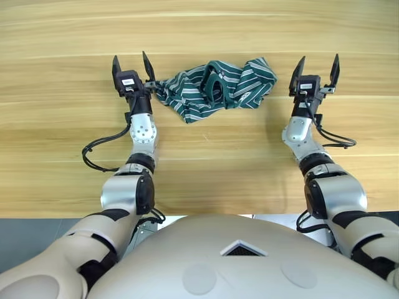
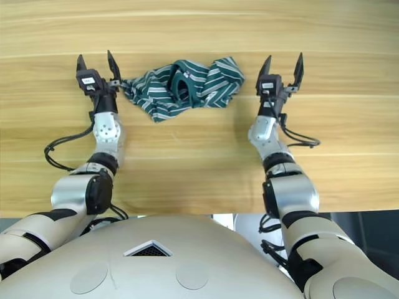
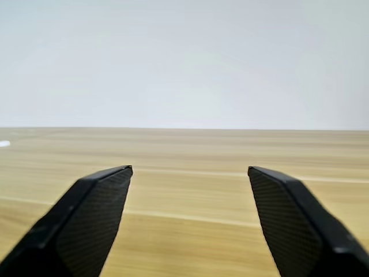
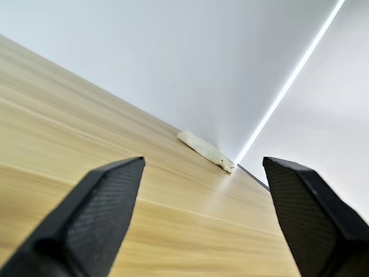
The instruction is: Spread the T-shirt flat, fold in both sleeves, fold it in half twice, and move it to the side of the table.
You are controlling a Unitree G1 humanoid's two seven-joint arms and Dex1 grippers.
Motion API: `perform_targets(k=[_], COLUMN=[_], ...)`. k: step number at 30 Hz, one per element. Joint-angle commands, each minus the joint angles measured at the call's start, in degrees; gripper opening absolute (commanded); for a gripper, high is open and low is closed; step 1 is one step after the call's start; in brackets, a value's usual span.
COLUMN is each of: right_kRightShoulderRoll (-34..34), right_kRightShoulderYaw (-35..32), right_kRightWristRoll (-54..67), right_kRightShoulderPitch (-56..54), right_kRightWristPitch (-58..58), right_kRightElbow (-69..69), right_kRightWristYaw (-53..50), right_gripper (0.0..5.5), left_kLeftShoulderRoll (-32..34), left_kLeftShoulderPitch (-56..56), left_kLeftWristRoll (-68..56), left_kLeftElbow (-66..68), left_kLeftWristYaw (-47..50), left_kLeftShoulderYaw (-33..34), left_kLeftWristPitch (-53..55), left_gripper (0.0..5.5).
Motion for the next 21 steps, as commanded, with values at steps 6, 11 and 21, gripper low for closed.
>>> perform_targets(k=[6,11,21], right_kRightShoulderRoll=[15.88,17.70,8.55], right_kRightShoulderYaw=[-10.30,-11.84,-4.82], right_kRightWristRoll=[18.08,20.15,5.35], right_kRightShoulderPitch=[-4.39,-5.01,-4.46], right_kRightWristPitch=[3.12,2.81,3.52], right_kRightElbow=[3.00,2.75,2.80], right_kRightWristYaw=[24.56,30.39,9.42], right_gripper=[3.79,3.79,3.79], left_kLeftShoulderRoll=[3.03,3.07,9.49], left_kLeftShoulderPitch=[6.68,2.89,1.13], left_kLeftWristRoll=[-13.28,-15.46,-7.82], left_kLeftElbow=[0.02,0.18,0.21], left_kLeftWristYaw=[-16.91,-18.17,-9.94], left_kLeftShoulderYaw=[7.97,9.98,8.12], left_kLeftWristPitch=[0.36,0.12,-1.86], left_gripper=[3.77,3.77,3.77])
